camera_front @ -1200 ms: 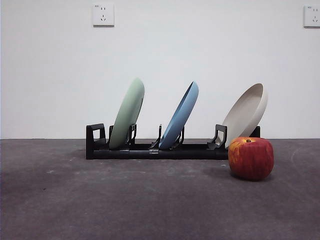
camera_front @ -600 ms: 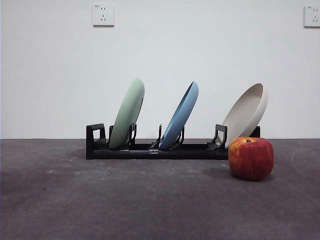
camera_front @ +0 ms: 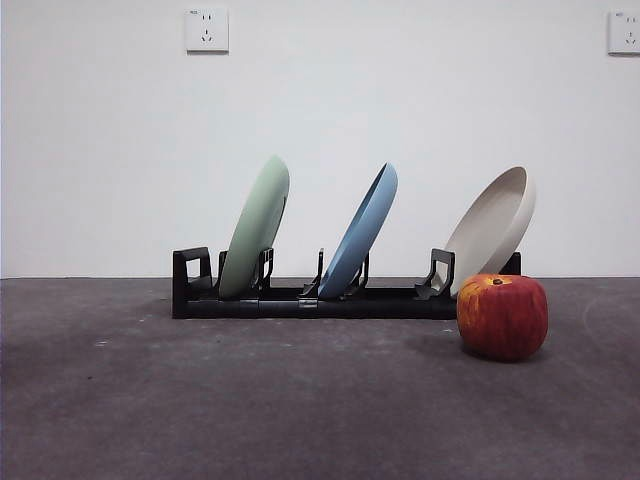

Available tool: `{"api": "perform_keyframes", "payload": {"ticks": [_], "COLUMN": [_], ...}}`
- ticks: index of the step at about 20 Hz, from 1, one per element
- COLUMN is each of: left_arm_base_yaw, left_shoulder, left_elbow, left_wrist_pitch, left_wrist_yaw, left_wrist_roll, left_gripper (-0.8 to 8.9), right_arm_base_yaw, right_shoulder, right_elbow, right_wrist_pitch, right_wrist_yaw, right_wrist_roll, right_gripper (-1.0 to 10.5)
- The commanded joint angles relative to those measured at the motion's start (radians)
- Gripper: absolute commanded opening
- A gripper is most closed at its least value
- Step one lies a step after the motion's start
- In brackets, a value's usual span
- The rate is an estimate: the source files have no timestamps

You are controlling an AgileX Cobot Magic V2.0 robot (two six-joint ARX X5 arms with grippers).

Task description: Take the green plate from the plate rack,put the plate on the table,take the apple from the table,put the apple in the plate

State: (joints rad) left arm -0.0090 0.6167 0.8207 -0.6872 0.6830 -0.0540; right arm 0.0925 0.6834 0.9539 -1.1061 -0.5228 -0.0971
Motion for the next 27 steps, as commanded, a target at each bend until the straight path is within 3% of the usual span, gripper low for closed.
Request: {"api": "perform_keyframes", "payload": {"ticks": [1, 12, 21, 27], "left_arm_base_yaw": [-0.031, -0.307, -0.323, -0.326], "left_shoulder": [0.07, 0.686, 1.151, 1.268], "left_elbow": [0.046, 0.423, 0.684, 0.688], "left_wrist_pitch": [0.058, 0.357, 0.421, 0.491], "left_wrist_yaw": [-0.007, -0.298, -0.343, -0.384], "left_wrist_roll": [-0.008, 0.003, 0.001, -0.002], "left_gripper": [5.71, 5.7, 5.7, 5.64], "right_arm_base_yaw": [0.002, 0.002, 0.002, 0.002], "right_shoulder": [0.0, 0.002, 0.005, 0.013], "right_elbow": [0.004, 0.004, 0.004, 0.004], "right_wrist_pitch": [0.004, 0.004, 0.003, 0.004], "right_wrist_yaw": [0.0, 0.0, 0.001, 0.001], "right_wrist_roll": [0.003, 0.003, 0.003, 0.003], "right_gripper": [6.8, 6.8, 6.8, 6.8]}}
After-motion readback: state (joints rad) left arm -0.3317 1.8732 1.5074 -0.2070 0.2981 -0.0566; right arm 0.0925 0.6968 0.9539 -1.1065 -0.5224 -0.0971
